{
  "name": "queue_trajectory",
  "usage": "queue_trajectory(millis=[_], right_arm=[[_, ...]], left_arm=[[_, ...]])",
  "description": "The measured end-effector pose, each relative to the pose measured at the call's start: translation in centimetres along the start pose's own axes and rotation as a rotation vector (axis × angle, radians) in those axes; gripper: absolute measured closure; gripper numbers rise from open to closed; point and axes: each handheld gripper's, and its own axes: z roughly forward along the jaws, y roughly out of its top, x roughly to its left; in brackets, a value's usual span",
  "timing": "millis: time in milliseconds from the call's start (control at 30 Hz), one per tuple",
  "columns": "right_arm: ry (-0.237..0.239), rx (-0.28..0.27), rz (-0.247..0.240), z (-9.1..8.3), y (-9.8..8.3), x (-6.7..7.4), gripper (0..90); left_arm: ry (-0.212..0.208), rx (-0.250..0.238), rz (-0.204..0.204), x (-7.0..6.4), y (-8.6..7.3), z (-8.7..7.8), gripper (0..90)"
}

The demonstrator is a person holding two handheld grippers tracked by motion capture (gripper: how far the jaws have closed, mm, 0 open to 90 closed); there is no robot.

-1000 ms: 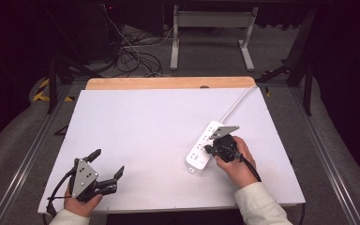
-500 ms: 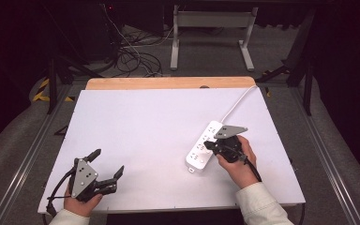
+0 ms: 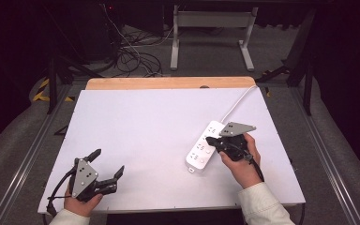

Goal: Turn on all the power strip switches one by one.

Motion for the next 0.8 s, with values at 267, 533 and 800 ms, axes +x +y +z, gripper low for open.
queue_trajectory(millis=[267, 533, 800], right_arm=[[-0.005, 0.018, -0.005, -0.2, 0.2, -0.2, 90.0], [-0.004, 0.067, -0.017, 0.3, 0.5, -1.1, 90.0], [-0.021, 0.080, 0.029, 0.8, 0.2, -2.6, 90.0]], left_arm=[[0.001, 0.003, 0.001, 0.0, 0.0, 0.0, 11.7], [0.002, 0.006, 0.001, 0.0, 0.0, 0.1, 11.6], [0.004, 0.006, 0.003, 0.0, 0.0, 0.1, 11.6]])
